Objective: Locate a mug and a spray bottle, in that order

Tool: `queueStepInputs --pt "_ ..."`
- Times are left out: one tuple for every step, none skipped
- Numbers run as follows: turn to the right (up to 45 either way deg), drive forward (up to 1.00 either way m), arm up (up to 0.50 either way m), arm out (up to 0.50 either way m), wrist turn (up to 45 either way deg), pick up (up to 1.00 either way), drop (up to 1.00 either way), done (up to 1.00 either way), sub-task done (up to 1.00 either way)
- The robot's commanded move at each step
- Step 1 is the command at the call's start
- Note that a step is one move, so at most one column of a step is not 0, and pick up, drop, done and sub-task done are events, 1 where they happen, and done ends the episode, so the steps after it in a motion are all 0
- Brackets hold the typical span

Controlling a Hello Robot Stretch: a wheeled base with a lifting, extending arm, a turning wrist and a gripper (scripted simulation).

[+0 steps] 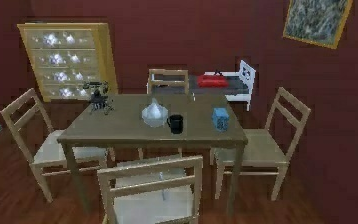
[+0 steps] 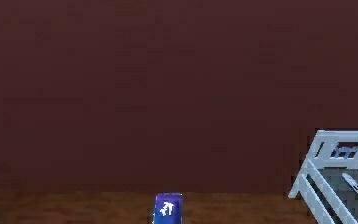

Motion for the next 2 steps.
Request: queueStepInputs --pt "-45.0 0.0 0.0 0.0 0.0 0.0 0.0 0.0 0.0" --pt "-45.0 0.0 0.0 0.0 0.0 0.0 0.0 0.0 0.0"
